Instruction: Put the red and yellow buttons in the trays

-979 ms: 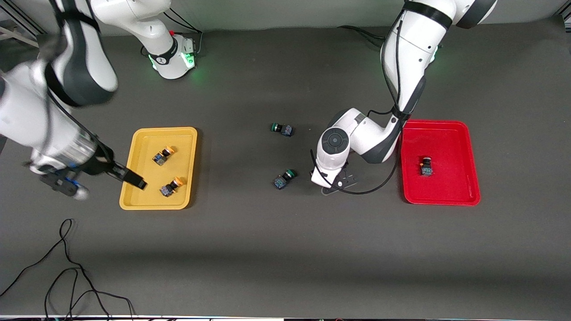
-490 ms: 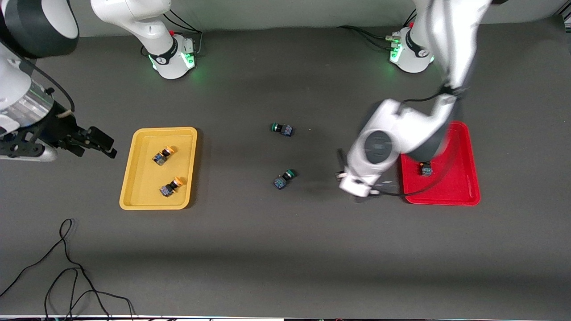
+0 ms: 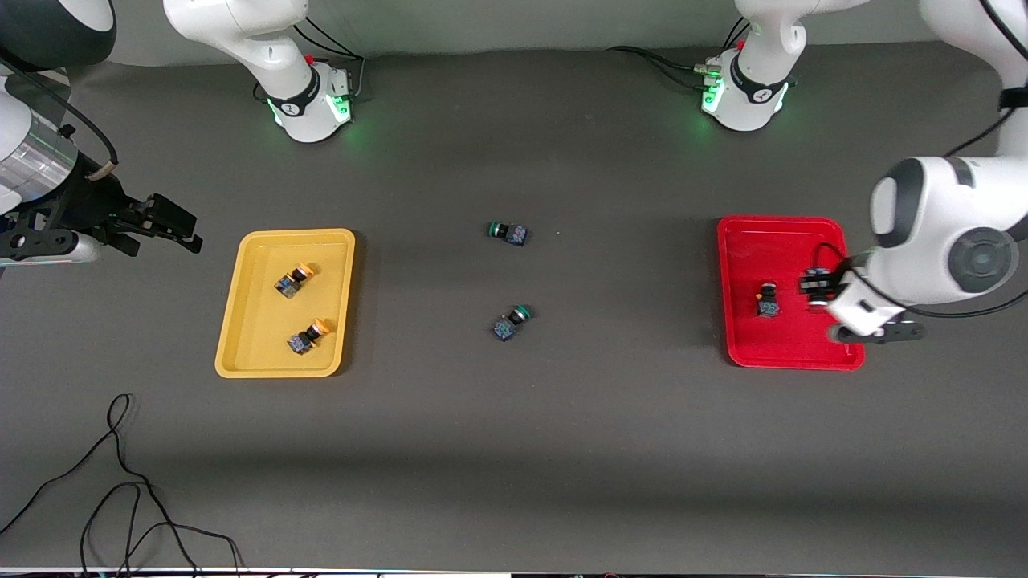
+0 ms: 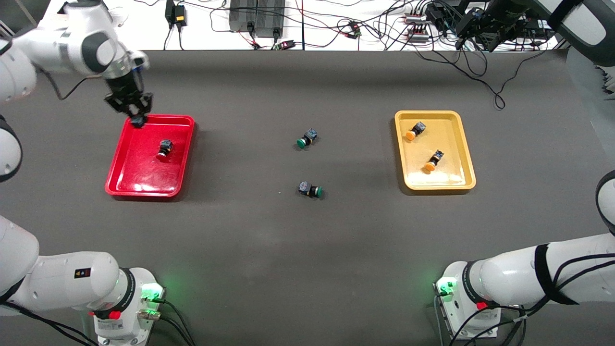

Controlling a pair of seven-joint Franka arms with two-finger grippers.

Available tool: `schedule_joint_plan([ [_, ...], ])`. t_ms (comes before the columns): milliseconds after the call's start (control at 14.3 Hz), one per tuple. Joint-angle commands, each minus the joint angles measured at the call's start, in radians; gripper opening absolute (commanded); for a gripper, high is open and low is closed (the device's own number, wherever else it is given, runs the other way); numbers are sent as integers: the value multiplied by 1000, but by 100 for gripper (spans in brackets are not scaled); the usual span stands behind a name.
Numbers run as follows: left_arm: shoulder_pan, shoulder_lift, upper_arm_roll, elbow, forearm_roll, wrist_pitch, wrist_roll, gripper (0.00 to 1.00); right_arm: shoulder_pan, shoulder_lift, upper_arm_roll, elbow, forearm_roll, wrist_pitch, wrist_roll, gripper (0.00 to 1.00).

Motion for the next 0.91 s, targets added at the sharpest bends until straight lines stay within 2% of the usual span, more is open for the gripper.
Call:
schedule_joint_plan([
  [0,48,43,-16,-124,67,191,55,0,-8,13,3,14,-11,-20,-28,100],
  [70,63,82,-16,-129,97,226,55,1,-12,12,3,14,-16,-21,-29,100],
  [140,71,111,-16,-129,114,257,55,6,-34,10,5,12,-21,-47,-46,100],
  [280,74,129,-14,-117,116,264,56,53,-54,13,9,24,-18,-50,-86,100],
  [350,80,125,-16,-105,116,245,59,99,-54,13,14,30,-18,-52,-81,100],
  [490,82,103,-16,-45,115,137,95,100,-48,19,18,47,-22,-49,-74,100],
  [699,80,53,-25,99,102,-102,116,100,-43,38,20,70,-22,-49,-75,100],
  [839,83,2,-27,174,58,-224,177,100,-45,36,20,70,-22,-59,-81,100],
])
